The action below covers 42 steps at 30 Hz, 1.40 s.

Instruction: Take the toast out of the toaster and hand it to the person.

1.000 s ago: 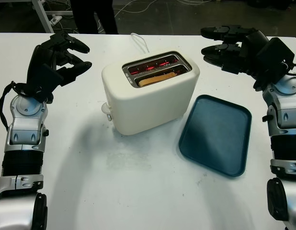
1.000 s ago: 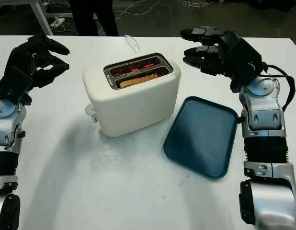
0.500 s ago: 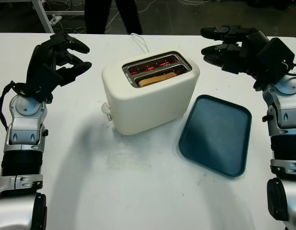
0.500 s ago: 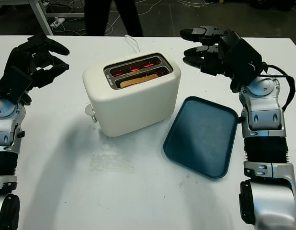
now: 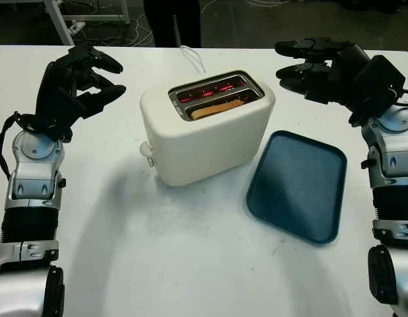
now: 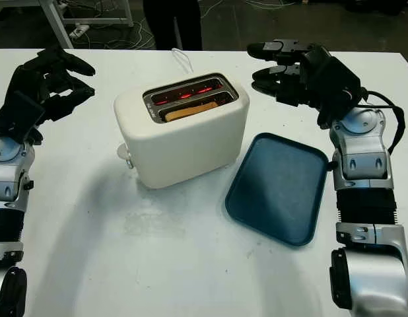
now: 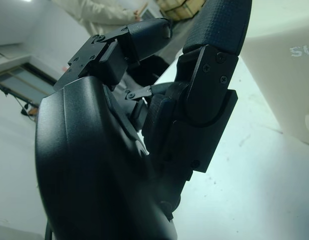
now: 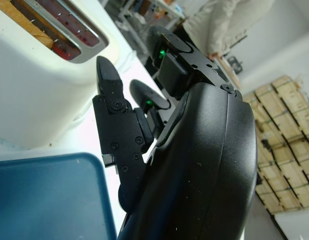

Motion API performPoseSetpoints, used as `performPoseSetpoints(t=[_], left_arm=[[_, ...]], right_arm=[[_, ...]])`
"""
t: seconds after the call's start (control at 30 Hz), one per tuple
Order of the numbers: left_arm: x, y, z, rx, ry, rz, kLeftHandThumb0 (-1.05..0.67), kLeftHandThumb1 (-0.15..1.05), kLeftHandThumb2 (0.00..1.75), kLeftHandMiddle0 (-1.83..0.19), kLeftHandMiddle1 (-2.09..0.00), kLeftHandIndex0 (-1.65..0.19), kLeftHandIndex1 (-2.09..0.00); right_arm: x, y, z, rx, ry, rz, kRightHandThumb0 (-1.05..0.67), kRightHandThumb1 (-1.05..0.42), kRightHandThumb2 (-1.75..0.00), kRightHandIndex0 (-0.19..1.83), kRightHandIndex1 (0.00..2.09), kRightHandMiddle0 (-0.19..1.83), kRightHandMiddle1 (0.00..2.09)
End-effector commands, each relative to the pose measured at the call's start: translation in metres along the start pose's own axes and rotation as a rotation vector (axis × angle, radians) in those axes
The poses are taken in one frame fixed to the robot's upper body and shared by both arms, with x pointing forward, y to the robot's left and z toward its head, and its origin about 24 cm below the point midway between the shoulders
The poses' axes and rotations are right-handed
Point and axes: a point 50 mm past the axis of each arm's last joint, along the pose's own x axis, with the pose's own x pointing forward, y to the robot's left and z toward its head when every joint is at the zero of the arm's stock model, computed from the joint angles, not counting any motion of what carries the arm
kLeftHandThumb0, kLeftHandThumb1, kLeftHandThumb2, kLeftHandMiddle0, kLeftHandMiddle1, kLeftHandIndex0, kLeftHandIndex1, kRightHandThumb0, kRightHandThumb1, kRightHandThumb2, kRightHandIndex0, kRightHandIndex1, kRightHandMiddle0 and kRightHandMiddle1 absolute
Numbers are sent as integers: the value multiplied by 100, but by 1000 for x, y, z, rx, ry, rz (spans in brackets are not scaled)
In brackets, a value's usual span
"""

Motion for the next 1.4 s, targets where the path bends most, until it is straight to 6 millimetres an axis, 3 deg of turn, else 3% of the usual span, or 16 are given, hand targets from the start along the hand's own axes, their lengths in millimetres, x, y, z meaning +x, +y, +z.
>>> performPoseSetpoints(t=[0.0,1.37], left_arm=[[0,5,1,26,-10,10,-105,92,14,-55,-129,-47,-122],[1,5,3,17,-15,8,-105,92,13,-56,-127,-48,-121]], right_arm=[[0,-4,5,-18,-23,-6,-25,-92,-5,53,57,72,2],[3,-2,6,-10,-22,-14,-22,-92,-2,53,59,73,1]])
